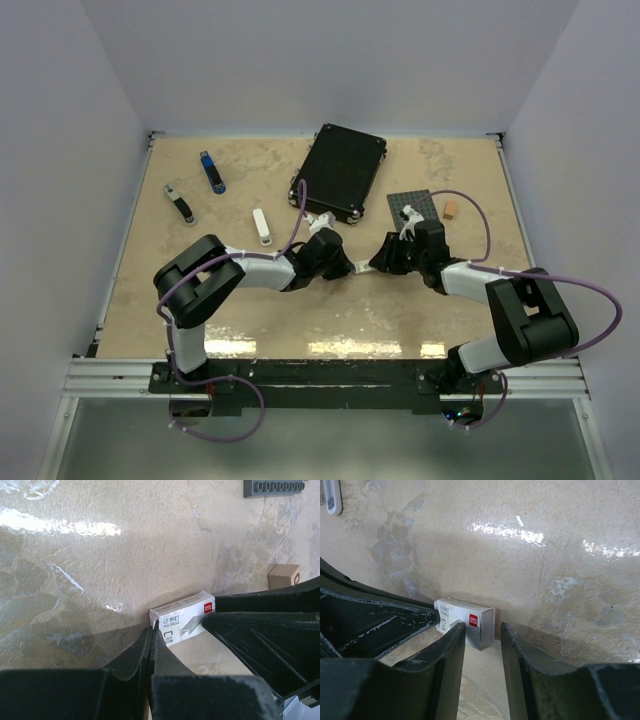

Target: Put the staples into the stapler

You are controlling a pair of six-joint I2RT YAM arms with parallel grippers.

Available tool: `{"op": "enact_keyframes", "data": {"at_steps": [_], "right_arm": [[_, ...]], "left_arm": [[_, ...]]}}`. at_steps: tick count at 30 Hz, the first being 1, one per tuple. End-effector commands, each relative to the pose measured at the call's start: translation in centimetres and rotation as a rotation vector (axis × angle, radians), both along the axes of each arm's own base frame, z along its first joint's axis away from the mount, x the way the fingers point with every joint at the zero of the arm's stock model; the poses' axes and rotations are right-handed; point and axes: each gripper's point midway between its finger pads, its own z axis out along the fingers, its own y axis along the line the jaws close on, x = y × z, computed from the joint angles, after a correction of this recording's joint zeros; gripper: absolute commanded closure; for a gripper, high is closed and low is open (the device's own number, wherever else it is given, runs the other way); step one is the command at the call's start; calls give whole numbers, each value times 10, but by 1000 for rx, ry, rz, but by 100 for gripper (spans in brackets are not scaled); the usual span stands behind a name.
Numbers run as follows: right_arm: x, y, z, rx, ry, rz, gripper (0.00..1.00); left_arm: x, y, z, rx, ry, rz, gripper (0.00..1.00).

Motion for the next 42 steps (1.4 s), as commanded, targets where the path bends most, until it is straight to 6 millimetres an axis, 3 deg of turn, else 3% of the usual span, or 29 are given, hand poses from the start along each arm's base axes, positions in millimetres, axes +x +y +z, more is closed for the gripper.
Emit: {"op": "enact_keyframes", "data": {"at_steps": [1,16,21,42], "right_arm": [[4,8,15,47,-54,26,63],[2,10,12,52,-40,37,87],[3,8,10,41,-32,26,100],[10,-4,9,-2,-36,-46,100]], "left_arm": [[8,-4,12,-3,-33,3,100],[11,-6,20,9,-37,0,100],[11,-4,23,14,-38,2,100],[18,13,28,109,-40,3,100]]}}
